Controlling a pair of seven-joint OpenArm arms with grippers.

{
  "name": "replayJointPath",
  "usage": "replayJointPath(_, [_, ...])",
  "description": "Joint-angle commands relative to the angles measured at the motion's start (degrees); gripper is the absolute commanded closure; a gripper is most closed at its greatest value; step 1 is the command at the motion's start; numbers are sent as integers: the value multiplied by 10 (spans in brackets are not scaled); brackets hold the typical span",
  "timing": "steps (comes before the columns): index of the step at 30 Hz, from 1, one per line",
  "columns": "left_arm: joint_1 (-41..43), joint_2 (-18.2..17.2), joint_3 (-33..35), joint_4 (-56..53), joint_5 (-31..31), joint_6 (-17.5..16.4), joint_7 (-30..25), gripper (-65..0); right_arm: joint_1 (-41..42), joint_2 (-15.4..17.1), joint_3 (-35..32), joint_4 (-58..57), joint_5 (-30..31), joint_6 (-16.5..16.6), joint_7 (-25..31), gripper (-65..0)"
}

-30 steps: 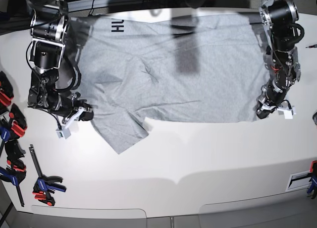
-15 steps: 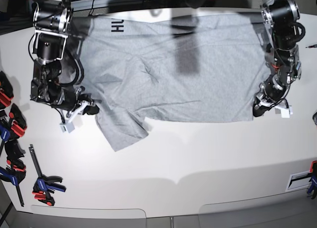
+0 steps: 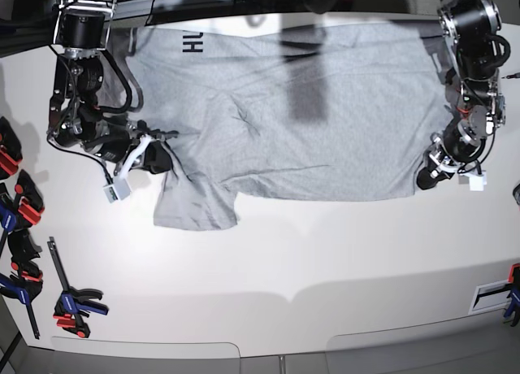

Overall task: Fold the T-shirt properly
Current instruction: 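Lift the hem with both grippers and fold it over toward the collar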

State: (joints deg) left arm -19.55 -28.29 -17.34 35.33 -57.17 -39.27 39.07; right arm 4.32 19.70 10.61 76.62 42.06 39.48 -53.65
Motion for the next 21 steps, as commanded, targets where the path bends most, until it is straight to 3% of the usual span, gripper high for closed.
replayJointPath(1, [-14, -13, -2, 7, -15, -7, -5, 0, 12, 8, 3, 11, 12, 5, 12, 0])
replayJointPath(12, [-14, -36, -3, 8, -81, -7, 32, 0, 12, 8, 3, 11, 19, 5, 7, 0])
replayJointPath(19, [-14, -50, -3, 8, -192, -7, 158, 0, 8, 8, 11, 31, 77, 5, -58, 0])
replayJointPath(21, [-14, -53, -3, 8, -205, -7, 170, 0, -1, 8, 26, 52, 83, 5, -73, 0])
